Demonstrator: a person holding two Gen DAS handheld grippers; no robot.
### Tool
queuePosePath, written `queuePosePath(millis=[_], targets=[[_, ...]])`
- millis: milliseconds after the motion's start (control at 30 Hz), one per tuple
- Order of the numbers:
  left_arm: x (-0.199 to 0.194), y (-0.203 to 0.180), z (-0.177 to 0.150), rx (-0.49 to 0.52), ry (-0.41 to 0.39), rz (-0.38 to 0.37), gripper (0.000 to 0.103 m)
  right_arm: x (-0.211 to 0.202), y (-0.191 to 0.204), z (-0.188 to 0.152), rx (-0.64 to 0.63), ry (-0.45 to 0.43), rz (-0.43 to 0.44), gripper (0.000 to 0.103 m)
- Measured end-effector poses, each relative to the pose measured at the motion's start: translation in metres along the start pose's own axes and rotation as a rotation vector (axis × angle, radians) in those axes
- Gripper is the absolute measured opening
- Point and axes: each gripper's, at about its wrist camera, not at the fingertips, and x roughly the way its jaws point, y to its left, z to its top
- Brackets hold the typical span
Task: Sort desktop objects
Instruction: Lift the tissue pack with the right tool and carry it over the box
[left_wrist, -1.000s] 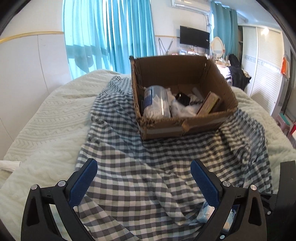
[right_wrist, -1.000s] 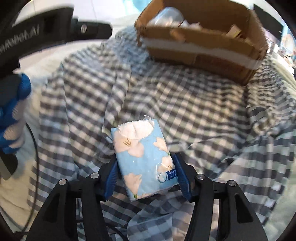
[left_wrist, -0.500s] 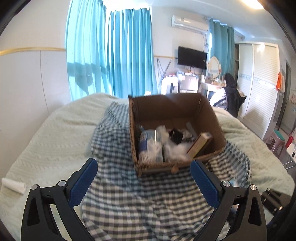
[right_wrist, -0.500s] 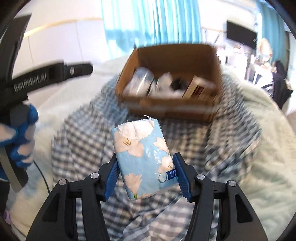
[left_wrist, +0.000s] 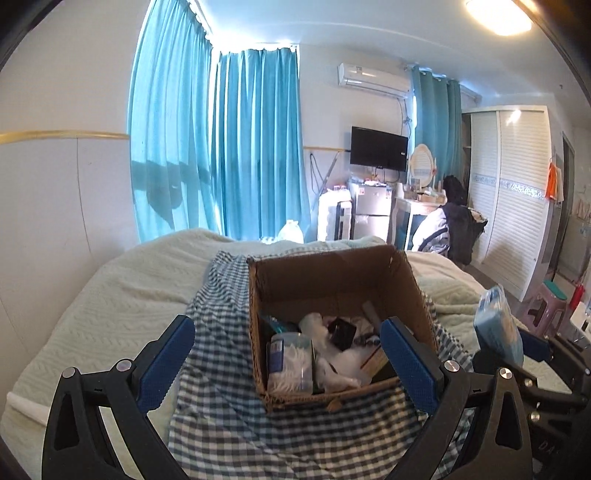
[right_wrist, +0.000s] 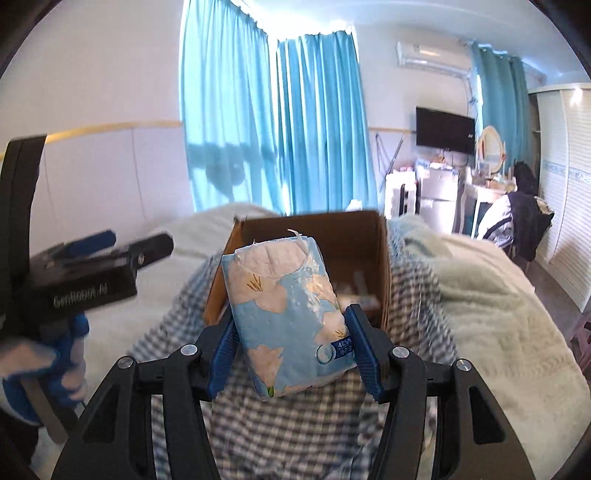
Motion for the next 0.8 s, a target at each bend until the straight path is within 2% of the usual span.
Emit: queuePosePath(millis=[400, 600, 800], targets=[[0.037, -0.008, 0.029, 0.018, -0.054, -0.002, 0.102, 0.037, -0.009, 0.052, 0.011, -0.094, -0.044, 0.056], [0.072, -0.009, 0.035, 0.028, -0.051, 0.008, 0.102, 0.072, -0.019, 0.069, 0.016, -0.095, -0.071, 0.056], [0.121, -0.004, 0.037, 0.026, -0.021, 0.028, 0.102, 0.115, -0.028, 0.069, 0.018, -0.060, -0.090, 0.056]])
